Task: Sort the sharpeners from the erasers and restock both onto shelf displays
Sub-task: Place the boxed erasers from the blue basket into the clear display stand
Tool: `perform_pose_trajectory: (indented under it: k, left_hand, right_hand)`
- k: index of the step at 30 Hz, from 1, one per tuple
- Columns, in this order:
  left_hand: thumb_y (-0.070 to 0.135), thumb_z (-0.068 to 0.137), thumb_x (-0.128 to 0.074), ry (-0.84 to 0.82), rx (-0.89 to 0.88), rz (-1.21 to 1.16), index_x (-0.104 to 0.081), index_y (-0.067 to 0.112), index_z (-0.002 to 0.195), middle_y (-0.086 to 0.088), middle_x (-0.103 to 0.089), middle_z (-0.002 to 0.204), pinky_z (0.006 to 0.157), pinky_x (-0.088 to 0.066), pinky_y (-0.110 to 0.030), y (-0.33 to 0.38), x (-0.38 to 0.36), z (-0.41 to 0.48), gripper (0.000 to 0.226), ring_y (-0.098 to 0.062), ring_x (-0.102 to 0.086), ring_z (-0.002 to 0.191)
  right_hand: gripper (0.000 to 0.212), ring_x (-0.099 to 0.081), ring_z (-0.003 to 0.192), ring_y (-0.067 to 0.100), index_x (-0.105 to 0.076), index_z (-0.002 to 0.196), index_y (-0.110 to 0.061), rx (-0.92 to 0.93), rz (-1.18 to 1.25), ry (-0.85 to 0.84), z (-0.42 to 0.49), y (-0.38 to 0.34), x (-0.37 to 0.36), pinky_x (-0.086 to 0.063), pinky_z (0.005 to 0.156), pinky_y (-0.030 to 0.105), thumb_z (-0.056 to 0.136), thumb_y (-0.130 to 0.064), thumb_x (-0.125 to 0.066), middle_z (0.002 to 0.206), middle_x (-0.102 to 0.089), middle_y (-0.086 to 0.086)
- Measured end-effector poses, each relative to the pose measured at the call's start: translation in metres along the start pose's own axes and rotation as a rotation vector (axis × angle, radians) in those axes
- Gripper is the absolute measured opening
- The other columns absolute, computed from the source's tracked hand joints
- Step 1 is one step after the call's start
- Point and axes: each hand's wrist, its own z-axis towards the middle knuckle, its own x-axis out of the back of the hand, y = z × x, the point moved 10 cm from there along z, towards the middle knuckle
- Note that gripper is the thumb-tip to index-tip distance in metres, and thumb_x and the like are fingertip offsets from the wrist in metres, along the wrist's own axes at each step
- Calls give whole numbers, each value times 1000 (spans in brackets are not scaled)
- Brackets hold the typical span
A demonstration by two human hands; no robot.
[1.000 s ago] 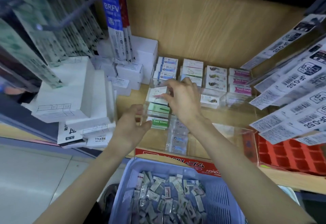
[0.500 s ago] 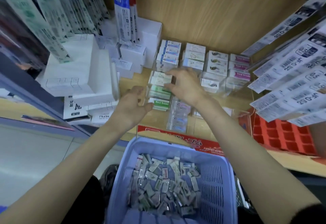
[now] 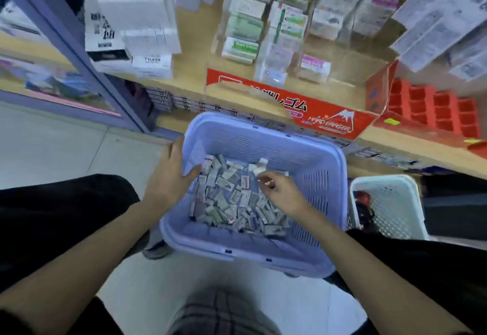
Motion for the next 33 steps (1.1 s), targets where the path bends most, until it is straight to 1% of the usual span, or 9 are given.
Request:
perform_pose_trajectory:
  k: [2,4,6,8,11,17,20,25,33]
  left_hand:
    - [20,93,-58,9,-51,-28,-23,6,146,-12,-24,150,84,-41,-40,-12,-12,-8,66,-31,-42,124]
    - [21,96,-54,40,25,-136,-18,13,149,-8,-32,145,85,-44,-39,-28,-13,-13,65,-28,-47,118]
    - [24,98,-49,68,165,-283,-22,21,147,0,-52,114,70,-45,-32,-47,-15,-12,55,-18,-56,85]
    - [26,99,-47,68,210,-337,-44,22,127,0,-54,87,61,-39,-32,-55,-19,-9,29,-14,-49,66]
    - [33,96,-52,82,207,-344,-48,24,105,2,-53,76,54,-37,-23,-59,-20,-6,13,-10,-49,61]
    - [30,93,-57,93,221,-360,-47,24,105,3,-54,75,47,-38,-12,-58,-21,-6,16,-6,-50,56]
    - [31,93,-57,92,223,-361,-46,25,106,4,-54,77,46,-39,-14,-56,-21,-7,18,-9,-50,57]
    - [31,94,-56,92,228,-369,-49,16,116,6,-53,81,46,-40,-13,-56,-20,-8,28,-10,-52,64]
    - [37,92,-56,87,242,-350,-47,19,114,9,-53,83,47,-43,-11,-59,-20,-7,30,-8,-55,67]
  right_hand:
    - [23,-57,98,24,-58,117,-1,-98,115,-54,13,23,-32,-40,77,23,96,-8,-51,110,-61,13]
    - [23,-56,98,23,-59,115,3,-189,266,-59,28,34,-56,-43,78,22,94,-4,-54,110,-60,18]
    - [25,-57,89,22,-58,116,6,-285,380,-75,46,42,-81,-46,73,21,92,-2,-56,104,-61,18]
    - [32,-57,86,18,-55,120,8,-347,428,-126,61,46,-109,-48,80,27,90,-2,-59,95,-61,11]
    - [57,-47,125,24,-42,137,-2,-396,370,-272,67,55,-155,-35,98,25,87,-15,-67,133,-52,9]
    - [107,-20,141,33,-13,148,-12,-346,110,-215,70,71,-197,-18,114,48,70,-46,-79,153,-20,11]
    - [105,-23,138,35,-17,145,-12,-357,81,-252,78,79,-199,-23,111,47,68,-46,-80,150,-26,11]
    - [76,-31,129,36,-32,127,-22,-253,-61,-345,70,76,-204,-30,103,43,70,-40,-79,137,-37,12]
    - [98,-41,126,33,-16,147,-26,-231,-85,-333,70,74,-195,-39,102,40,73,-44,-77,142,-36,13]
